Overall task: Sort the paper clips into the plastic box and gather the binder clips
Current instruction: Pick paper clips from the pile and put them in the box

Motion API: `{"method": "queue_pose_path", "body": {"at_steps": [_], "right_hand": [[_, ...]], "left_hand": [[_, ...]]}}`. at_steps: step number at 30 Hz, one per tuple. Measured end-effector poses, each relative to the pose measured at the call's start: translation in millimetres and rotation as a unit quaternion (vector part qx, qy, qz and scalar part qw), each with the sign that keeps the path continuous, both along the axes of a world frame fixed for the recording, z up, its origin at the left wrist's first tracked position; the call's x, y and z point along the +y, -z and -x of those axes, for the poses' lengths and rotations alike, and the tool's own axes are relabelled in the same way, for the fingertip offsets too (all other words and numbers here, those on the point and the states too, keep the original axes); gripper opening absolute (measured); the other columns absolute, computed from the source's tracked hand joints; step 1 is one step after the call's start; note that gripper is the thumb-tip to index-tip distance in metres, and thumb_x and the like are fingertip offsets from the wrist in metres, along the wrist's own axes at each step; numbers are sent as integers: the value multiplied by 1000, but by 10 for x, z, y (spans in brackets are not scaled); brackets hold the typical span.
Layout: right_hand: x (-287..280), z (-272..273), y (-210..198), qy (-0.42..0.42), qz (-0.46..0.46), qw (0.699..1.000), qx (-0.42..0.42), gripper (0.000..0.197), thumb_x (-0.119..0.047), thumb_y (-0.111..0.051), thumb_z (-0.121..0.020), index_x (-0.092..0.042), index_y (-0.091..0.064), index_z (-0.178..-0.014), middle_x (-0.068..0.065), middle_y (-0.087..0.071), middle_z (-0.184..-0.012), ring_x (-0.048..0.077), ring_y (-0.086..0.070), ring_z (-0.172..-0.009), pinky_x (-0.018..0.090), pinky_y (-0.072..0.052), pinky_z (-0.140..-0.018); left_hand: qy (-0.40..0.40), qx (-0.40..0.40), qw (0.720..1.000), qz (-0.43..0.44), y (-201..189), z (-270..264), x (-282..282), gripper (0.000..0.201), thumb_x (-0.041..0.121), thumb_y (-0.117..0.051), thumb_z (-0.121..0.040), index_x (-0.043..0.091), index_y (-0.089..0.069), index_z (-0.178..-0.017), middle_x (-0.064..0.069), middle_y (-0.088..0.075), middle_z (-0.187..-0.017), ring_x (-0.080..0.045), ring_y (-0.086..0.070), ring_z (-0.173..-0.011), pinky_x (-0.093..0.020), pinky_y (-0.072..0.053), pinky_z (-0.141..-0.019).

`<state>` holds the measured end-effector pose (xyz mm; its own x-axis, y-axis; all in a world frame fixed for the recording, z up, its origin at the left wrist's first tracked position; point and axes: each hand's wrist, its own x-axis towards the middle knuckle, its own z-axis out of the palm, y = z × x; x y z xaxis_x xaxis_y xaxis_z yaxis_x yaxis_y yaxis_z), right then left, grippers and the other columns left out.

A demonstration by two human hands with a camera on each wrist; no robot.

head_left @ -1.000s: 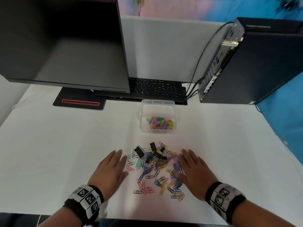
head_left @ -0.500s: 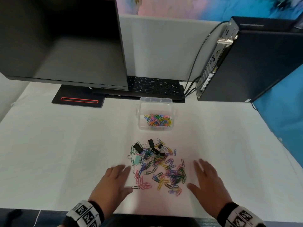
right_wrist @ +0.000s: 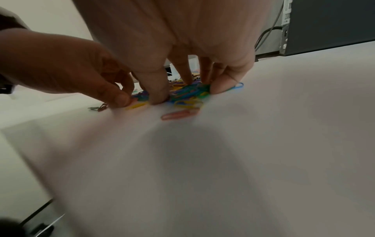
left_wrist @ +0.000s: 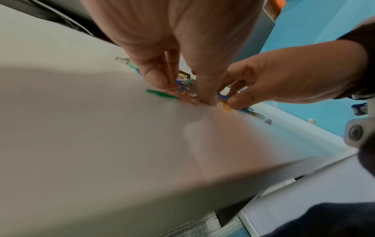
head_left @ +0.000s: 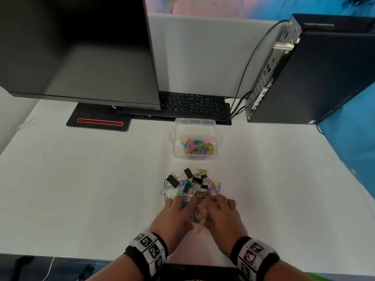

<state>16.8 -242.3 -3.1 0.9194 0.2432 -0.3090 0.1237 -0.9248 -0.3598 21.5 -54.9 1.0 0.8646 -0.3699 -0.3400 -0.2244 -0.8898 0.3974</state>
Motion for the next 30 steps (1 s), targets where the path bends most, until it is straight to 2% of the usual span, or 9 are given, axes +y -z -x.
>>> {"method": "queue_pose_path", "body": {"at_steps": [5, 8, 11, 16, 19, 23, 26, 28, 30], "right_hand": [[120, -189, -16, -26, -5, 1000, -9, 40, -9, -59, -82, -20, -48, -118, 7, -40, -125, 27, -38, -103, 37, -51, -81], [128, -243, -72, -49, 1, 999, 9, 42, -4, -58, -81, -19, -46, -118, 8, -38, -129, 29, -38, -108, 36, -50, -83], [94, -289, -59, -50, -5, 998, 35, 49, -2, -63, -75, -20, -47, -118, 8, -37, -130, 29, -40, -107, 38, -51, -81], [-10, -352, -32, -21, -26, 998, 48, 38, 4, -49, -79, -20, -52, -108, 6, -43, -122, 24, -43, -93, 30, -44, -68], [-96, -390, -50, 3, -40, 998, 54, 26, 4, -42, -80, -21, -44, -85, 2, -44, -103, 20, -41, -82, 26, -35, -60], [-230, -458, -68, 53, -95, 991, 77, 22, 1, -49, -81, -21, -47, -76, -2, -46, -84, 20, -50, -68, 36, -49, -62], [-323, -540, -114, 106, -153, 973, 137, 17, -3, -54, -79, -20, -56, -76, 1, -56, -81, 22, -58, -68, 36, -52, -63], [-384, -587, -145, 163, -213, 944, 194, 16, -1, -57, -77, -16, -60, -76, 10, -65, -76, 28, -65, -64, 40, -57, -60], [-440, -635, -200, 211, -269, 905, 254, 11, 4, -62, -77, -7, -63, -81, 20, -69, -76, 28, -67, -63, 42, -60, -61]], "left_hand": [[-22, -26, 999, -18, 34, -89, -111, 50, 28, -50, -91, 40, -32, -135, -2, -39, -122, -25, -41, -104, -37, -52, -78], [1, -47, 999, -27, 99, -99, -77, 43, 17, -62, -82, 32, -48, -120, -3, -47, -110, -26, -49, -92, -35, -54, -64], [14, -59, 997, -38, 104, -105, -26, 41, 13, -71, -70, 29, -56, -105, -3, -51, -102, -23, -52, -84, -31, -52, -54], [-25, -27, 999, -31, 71, -141, 61, 33, 1, -62, -69, 21, -59, -96, -3, -50, -97, -24, -49, -86, -32, -50, -60], [-44, -22, 998, -24, 81, -196, 112, 33, -1, -54, -70, 20, -61, -94, -4, -51, -96, -24, -50, -86, -32, -48, -64], [-64, 23, 998, -4, 51, -303, 169, 22, 1, -50, -75, 20, -58, -85, 1, -47, -94, -23, -51, -84, -31, -43, -66], [-101, 80, 991, 36, -27, -388, 231, 20, 4, -55, -71, 24, -56, -71, 8, -49, -87, -12, -53, -71, -20, -42, -59], [-147, 133, 977, 78, -90, -450, 280, 22, -1, -55, -67, 21, -58, -65, 8, -57, -81, -6, -55, -64, -14, -41, -53], [-205, 198, 947, 147, -145, -517, 339, 20, -5, -55, -66, 14, -62, -65, 4, -63, -72, -8, -61, -57, -23, -53, -53]]}}
